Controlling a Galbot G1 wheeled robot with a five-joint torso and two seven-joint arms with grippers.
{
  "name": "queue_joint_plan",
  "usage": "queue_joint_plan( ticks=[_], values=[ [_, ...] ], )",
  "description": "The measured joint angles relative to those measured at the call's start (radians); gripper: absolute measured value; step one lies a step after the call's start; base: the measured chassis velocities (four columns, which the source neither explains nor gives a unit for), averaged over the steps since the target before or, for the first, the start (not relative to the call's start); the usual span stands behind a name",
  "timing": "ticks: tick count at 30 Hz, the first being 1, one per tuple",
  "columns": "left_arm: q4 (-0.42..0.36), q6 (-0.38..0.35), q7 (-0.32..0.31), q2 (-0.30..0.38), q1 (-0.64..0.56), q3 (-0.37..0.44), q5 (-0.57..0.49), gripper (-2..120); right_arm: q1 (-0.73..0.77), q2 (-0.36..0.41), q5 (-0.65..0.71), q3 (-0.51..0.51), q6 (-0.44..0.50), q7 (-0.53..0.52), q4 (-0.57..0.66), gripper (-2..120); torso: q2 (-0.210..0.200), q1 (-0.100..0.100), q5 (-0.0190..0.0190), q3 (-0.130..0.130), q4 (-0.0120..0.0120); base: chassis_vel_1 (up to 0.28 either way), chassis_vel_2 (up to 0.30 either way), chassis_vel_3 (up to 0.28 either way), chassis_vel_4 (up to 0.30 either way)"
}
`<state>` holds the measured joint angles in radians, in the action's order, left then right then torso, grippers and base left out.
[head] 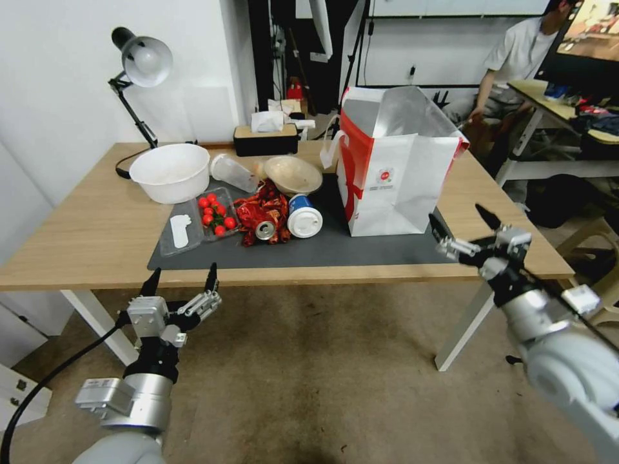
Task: Pick up the food delivery bag from the floor and place it on the table.
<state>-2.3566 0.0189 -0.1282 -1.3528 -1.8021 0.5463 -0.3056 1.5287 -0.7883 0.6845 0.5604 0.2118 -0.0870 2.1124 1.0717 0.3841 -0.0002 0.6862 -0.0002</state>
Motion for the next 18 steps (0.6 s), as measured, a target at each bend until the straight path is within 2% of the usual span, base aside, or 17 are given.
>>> queue_joint_plan(
  ticks=[3,4,5,7,8,11,13,18],
  values=[
    [0.021,0.005,0.001,-0.004,0.002,-0.009,0.004,100,0.024,-0.037,-0.028,-0.006,0.004,-0.004,-0.002,100,0.000,0.000,-0.0001,0.000,0.0002,0.000,0.000,0.000,0.000],
    [0.048,0.010,0.001,-0.007,0.007,-0.018,0.008,100,0.045,-0.076,-0.058,-0.015,0.009,-0.003,-0.009,100,0.000,0.000,0.0001,0.000,0.0000,0.000,0.000,0.000,0.000],
    [0.048,0.010,0.001,-0.007,0.007,-0.018,0.008,100,0.045,-0.076,-0.058,-0.015,0.009,-0.003,-0.009,100,0.000,0.000,0.0001,0.000,0.0000,0.000,0.000,0.000,0.000],
    [0.078,0.012,0.001,-0.010,0.014,-0.024,0.009,100,0.068,-0.130,-0.091,-0.029,0.013,0.010,-0.027,100,0.000,0.000,0.0000,0.000,-0.0001,0.000,0.000,0.000,0.000],
    [0.078,0.012,0.001,-0.010,0.014,-0.024,0.009,100,0.068,-0.130,-0.091,-0.029,0.013,0.010,-0.027,100,0.000,0.000,0.0000,0.000,-0.0001,0.000,0.000,0.000,0.000],
    [0.105,0.014,0.001,-0.003,0.025,-0.031,0.008,100,0.102,-0.205,-0.121,-0.039,0.014,0.029,-0.049,100,0.000,0.000,0.0001,0.000,0.0002,0.000,0.000,0.000,0.000],
    [0.112,0.016,0.001,-0.001,0.027,-0.032,0.008,100,0.113,-0.222,-0.135,-0.042,0.014,0.031,-0.051,100,0.000,0.000,0.0001,0.000,-0.0005,0.000,0.000,0.000,0.000],
    [0.122,0.021,0.001,0.001,0.030,-0.029,0.007,100,0.139,-0.254,-0.155,-0.055,0.007,0.035,-0.049,100,0.000,0.000,0.0000,0.000,0.0002,0.000,0.000,0.000,0.000]
  ],
)
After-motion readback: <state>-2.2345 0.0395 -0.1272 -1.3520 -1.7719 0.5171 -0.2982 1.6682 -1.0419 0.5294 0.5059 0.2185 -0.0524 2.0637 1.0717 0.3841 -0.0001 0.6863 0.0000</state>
